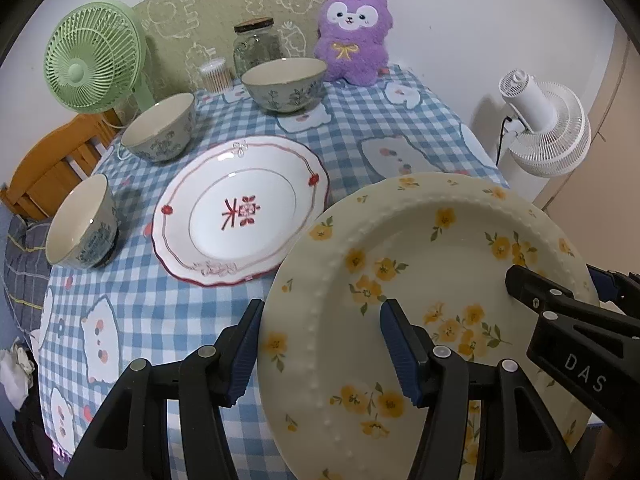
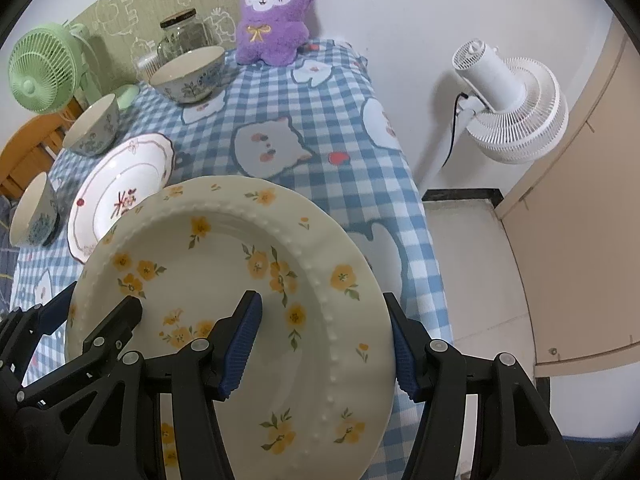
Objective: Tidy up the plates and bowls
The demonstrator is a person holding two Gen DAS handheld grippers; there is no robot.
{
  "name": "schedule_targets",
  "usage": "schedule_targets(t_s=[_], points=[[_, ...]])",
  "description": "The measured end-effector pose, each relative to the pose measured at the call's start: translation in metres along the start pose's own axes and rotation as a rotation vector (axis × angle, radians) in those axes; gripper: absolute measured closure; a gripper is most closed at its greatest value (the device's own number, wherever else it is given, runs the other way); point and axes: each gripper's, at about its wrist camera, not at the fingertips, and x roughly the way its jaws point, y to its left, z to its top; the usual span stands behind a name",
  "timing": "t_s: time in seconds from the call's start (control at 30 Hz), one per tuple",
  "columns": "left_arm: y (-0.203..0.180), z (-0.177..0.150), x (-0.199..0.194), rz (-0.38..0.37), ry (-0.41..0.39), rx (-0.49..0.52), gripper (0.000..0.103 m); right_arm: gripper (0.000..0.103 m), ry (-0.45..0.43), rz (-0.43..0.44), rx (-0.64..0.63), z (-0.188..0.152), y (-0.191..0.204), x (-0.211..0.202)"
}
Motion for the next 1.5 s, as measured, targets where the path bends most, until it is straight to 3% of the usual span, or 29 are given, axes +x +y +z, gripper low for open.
schedule_targets(t_s=[0.9, 1.5], points=[[-0.019, -0.02, 0.02, -0.024, 0.08, 0.004, 0.043, 0.04, 0.073, -0.006, 0.026, -0.016, -0.018, 0.026], [-0.025, -0.027, 0.021, 0.016, 0.047, 0.012, 0.037, 0.04, 0.075, 0.059, 0.045, -0.024, -0.025, 0.03]])
